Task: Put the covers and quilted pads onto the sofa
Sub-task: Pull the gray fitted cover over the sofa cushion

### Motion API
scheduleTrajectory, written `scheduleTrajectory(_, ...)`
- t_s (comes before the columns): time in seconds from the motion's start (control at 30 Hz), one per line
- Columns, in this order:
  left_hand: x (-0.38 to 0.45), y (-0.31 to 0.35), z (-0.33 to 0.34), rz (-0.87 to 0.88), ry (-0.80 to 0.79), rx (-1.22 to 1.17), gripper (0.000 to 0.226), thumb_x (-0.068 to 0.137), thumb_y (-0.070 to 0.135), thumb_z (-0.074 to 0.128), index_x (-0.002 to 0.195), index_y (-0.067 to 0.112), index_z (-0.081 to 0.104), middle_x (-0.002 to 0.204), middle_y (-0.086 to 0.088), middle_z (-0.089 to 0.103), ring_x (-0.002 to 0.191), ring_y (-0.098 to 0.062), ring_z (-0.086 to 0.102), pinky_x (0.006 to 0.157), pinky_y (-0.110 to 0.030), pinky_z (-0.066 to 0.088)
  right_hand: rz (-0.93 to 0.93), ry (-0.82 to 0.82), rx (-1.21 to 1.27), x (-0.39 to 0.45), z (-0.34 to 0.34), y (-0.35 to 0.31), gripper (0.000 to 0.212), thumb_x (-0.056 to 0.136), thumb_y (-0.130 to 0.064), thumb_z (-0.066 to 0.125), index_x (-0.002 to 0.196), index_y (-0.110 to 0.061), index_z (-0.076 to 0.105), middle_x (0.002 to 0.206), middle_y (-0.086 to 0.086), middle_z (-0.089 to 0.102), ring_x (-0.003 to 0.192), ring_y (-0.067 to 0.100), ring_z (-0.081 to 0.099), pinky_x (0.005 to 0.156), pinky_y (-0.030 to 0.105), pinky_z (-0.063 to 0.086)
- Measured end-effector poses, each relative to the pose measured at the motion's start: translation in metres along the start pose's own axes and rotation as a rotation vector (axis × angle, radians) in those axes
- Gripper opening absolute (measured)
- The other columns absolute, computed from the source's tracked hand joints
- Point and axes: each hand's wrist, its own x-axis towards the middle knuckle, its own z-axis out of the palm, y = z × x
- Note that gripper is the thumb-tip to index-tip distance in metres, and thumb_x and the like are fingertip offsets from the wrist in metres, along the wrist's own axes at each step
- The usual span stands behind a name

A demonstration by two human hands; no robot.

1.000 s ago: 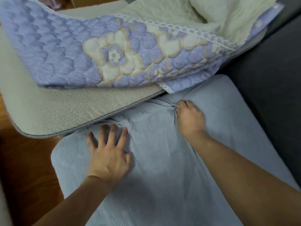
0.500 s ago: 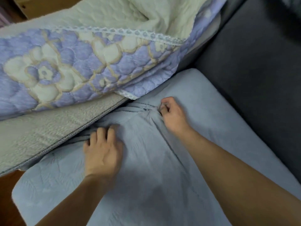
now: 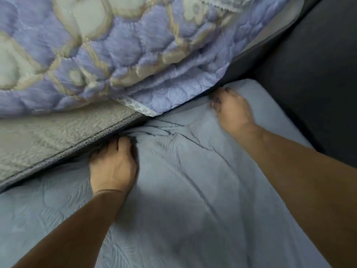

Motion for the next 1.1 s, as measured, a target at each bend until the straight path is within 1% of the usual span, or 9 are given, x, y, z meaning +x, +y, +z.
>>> scheduleTrajectory(0.3,0.009,0.001,-0.008,-0.13,-0.076,-0.055,0.025,0.095,0.034,0.048,0.083,0.014,0.057,0.057,-0.016,0.058,0.046,-0.041,0.058,0.045,-0.046,0.049,0.411,0.258,-0.159,0.069,0.019,0.021,0.025,0.095,-0.019,0.048,0.11,-0.009,0.065,0.109,0.017,0.069,0.102,0.038,0.066,0.081,0.039,0.051)
scheduleTrajectory(0.43,0.012,-0.006,-0.023,-0.151,-0.116,-0.043,0.021,0.094,0.032,0.053,0.085,0.016,0.063,0.06,-0.017,0.062,0.049,-0.04,0.061,0.046,-0.045,0.051,0.55,0.157,-0.09,0.084,0.018,0.029,0.023,0.094,-0.02,0.057,0.108,-0.008,0.071,0.11,0.017,0.071,0.108,0.034,0.067,0.084,0.037,0.054)
scheduleTrajectory(0.5,0.004,-0.004,-0.034,-0.075,-0.038,-0.03,0.015,0.087,0.015,0.06,0.099,0.015,0.068,0.073,-0.018,0.067,0.058,-0.04,0.064,0.052,-0.045,0.052,0.577,0.121,-0.05,0.086,0.014,0.031,0.024,0.094,-0.023,0.057,0.108,-0.01,0.072,0.112,0.015,0.072,0.11,0.033,0.066,0.087,0.035,0.052)
scheduleTrajectory(0.6,-0.009,0.025,-0.04,0.199,-0.12,-0.057,0.047,0.086,0.016,0.049,0.132,0.007,0.058,0.13,-0.017,0.06,0.113,-0.042,0.058,0.096,-0.05,0.049,0.579,0.119,0.055,0.074,0.0,0.025,0.031,0.093,-0.028,0.059,0.117,-0.009,0.067,0.118,0.016,0.069,0.115,0.037,0.063,0.093,0.037,0.049)
scheduleTrajectory(0.67,-0.014,0.049,-0.039,0.213,-0.216,-0.053,0.058,0.096,0.032,0.032,0.145,0.003,0.046,0.149,-0.019,0.046,0.138,-0.043,0.04,0.114,-0.053,0.033,0.544,0.147,0.204,0.058,-0.015,0.014,0.04,0.092,-0.027,0.06,0.127,-0.008,0.057,0.122,0.021,0.065,0.116,0.041,0.059,0.093,0.041,0.048)
scheduleTrajectory(0.73,-0.011,0.061,-0.038,0.138,-0.251,0.017,0.071,0.096,0.046,0.022,0.151,0.002,0.037,0.154,-0.019,0.04,0.143,-0.041,0.033,0.117,-0.053,0.026,0.401,0.144,0.239,0.03,-0.021,0.0,0.042,0.089,-0.024,0.059,0.126,-0.006,0.053,0.124,0.023,0.06,0.115,0.042,0.056,0.091,0.043,0.046)
scheduleTrajectory(0.9,-0.013,0.065,-0.034,0.097,-0.284,0.055,0.074,0.095,0.053,0.021,0.148,0.005,0.038,0.149,-0.016,0.045,0.135,-0.035,0.042,0.115,-0.048,0.029,-0.341,0.07,-0.035,-0.078,-0.016,-0.005,0.046,0.09,-0.033,0.05,0.129,-0.01,0.058,0.143,0.015,0.046,0.129,0.038,0.043,0.107,0.05,0.039)
scheduleTrajectory(0.97,-0.012,0.064,-0.033,0.076,-0.321,0.035,0.075,0.094,0.054,0.018,0.148,0.006,0.037,0.15,-0.015,0.045,0.135,-0.033,0.042,0.117,-0.045,0.029,-0.381,0.039,-0.106,-0.092,-0.015,0.003,0.047,0.094,-0.037,0.044,0.133,-0.013,0.057,0.144,0.012,0.047,0.133,0.034,0.042,0.11,0.05,0.036)
scheduleTrajectory(1.1,0.012,0.071,-0.042,-0.034,-0.408,0.008,0.07,0.098,0.057,0.014,0.145,0.013,0.039,0.145,-0.014,0.051,0.132,-0.033,0.047,0.112,-0.04,0.033,-0.167,-0.104,-0.134,-0.071,-0.016,0.005,0.066,0.097,-0.057,0.029,0.153,-0.022,0.036,0.16,0.01,0.031,0.147,0.027,0.026,0.122,0.041,0.018)
